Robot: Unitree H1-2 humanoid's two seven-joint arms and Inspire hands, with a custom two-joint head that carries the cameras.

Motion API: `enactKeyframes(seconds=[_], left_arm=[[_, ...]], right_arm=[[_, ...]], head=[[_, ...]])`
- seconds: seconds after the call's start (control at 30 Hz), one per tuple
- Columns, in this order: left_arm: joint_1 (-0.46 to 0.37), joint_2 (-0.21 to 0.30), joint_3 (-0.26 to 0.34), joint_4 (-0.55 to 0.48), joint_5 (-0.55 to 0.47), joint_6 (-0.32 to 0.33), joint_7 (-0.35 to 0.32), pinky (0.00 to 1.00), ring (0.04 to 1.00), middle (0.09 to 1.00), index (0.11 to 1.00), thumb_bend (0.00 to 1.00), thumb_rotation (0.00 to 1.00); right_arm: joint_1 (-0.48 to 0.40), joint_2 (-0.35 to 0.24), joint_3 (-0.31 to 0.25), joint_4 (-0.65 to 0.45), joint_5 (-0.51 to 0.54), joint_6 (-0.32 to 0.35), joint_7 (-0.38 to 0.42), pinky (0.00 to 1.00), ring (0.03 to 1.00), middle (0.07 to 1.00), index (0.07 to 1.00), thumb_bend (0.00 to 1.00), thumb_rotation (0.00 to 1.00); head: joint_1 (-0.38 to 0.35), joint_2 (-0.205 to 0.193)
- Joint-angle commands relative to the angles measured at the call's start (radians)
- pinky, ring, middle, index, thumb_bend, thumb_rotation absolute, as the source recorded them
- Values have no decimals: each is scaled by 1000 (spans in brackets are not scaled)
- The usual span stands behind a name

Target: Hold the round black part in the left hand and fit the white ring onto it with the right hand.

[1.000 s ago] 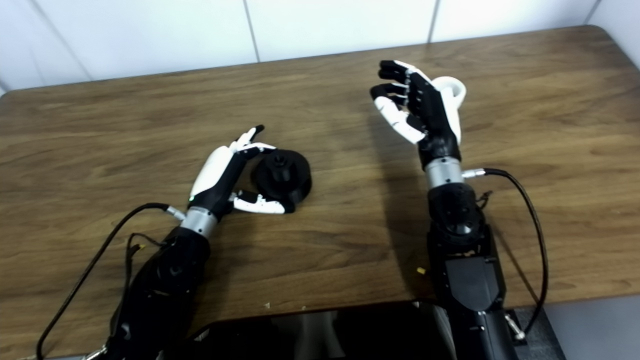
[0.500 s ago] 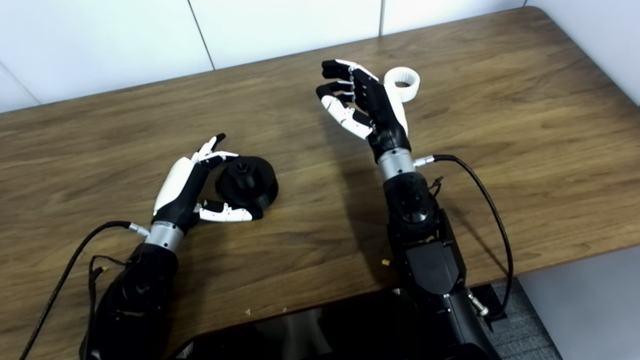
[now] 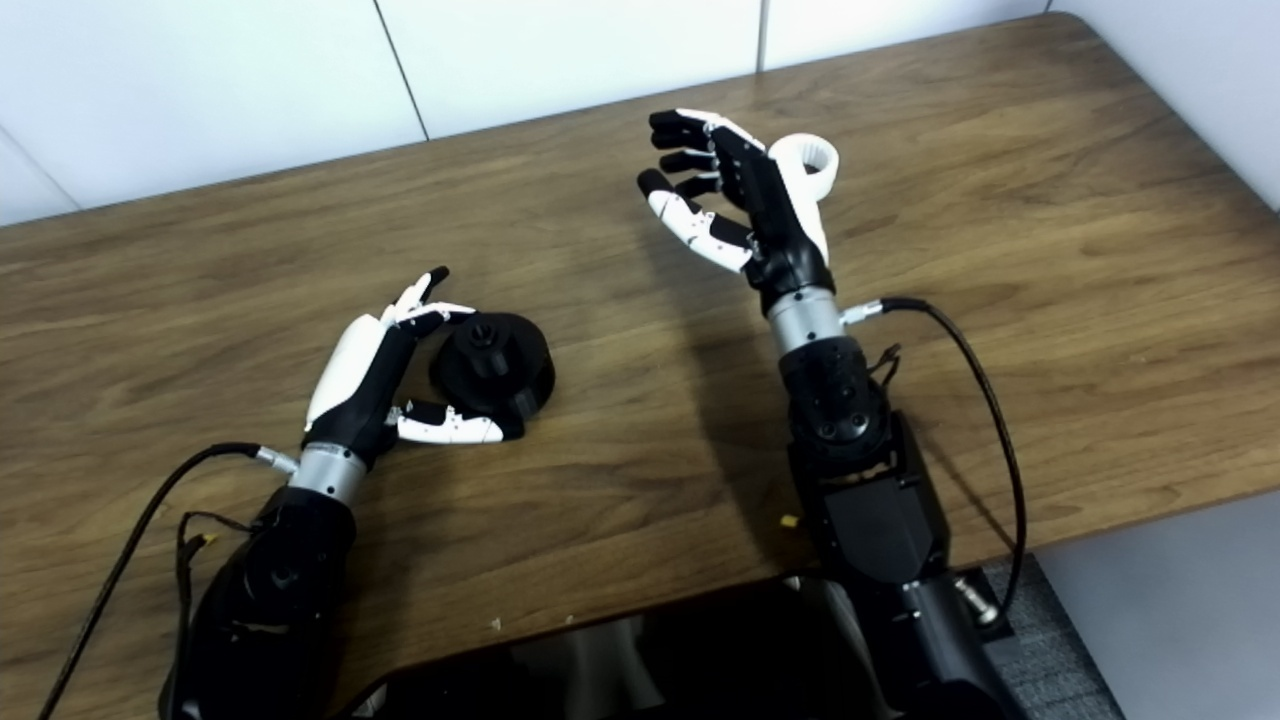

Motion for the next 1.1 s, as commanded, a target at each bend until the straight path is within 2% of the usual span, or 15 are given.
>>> enactKeyframes(seconds=[0.0, 0.17, 0.3, 0.47, 0.6, 0.7, 0.83, 0.93, 1.07], left_arm=[[-10, 10, 9, -9, 17, 10, 2, 1000, 1000, 1000, 614, 980, 247], [-11, 11, 8, -1, 18, 0, 9, 1000, 1000, 1000, 611, 980, 255], [-14, 8, 11, 9, 15, -10, 17, 1000, 1000, 1000, 606, 975, 233], [-15, 9, 14, 12, 13, -12, 16, 1000, 1000, 1000, 608, 978, 256], [-17, 9, 15, 16, 16, -19, 19, 1000, 1000, 1000, 606, 981, 253], [-18, 9, 15, 15, 20, -19, 19, 1000, 1000, 1000, 608, 977, 244], [-18, 6, 17, 11, 23, -7, 15, 1000, 1000, 1000, 609, 981, 248], [-17, 6, 16, 10, 24, -5, 15, 1000, 1000, 1000, 609, 981, 252], [-17, 6, 14, 9, 28, -2, 17, 1000, 1000, 1000, 611, 976, 253]], right_arm=[[-65, -51, 8, -1, -96, -42, -29, 632, 729, 747, 739, 579, 347], [-98, -122, 10, 30, -198, -52, -54, 669, 729, 745, 734, 600, 299], [-120, -181, 3, 46, -239, -42, -40, 586, 709, 739, 728, 620, 298], [-137, -236, -1, 61, -272, -16, -21, 647, 785, 786, 744, 627, 380], [-157, -288, 12, 101, -328, -47, -40, 650, 779, 768, 746, 637, 438], [-168, -325, 23, 109, -375, -27, -19, 690, 813, 775, 765, 637, 479], [-184, -372, 38, 96, -436, 46, 61, 781, 910, 872, 811, 674, 542], [-194, -407, 52, 89, -472, 87, 121, 933, 962, 914, 844, 732, 610], [-205, -450, 66, 80, -507, 132, 199, 995, 997, 935, 881, 788, 666]], head=[[0, 1], [-4, -3], [1, -5], [5, -9], [7, -10], [12, -11], [15, -11], [17, -11], [20, -11]])
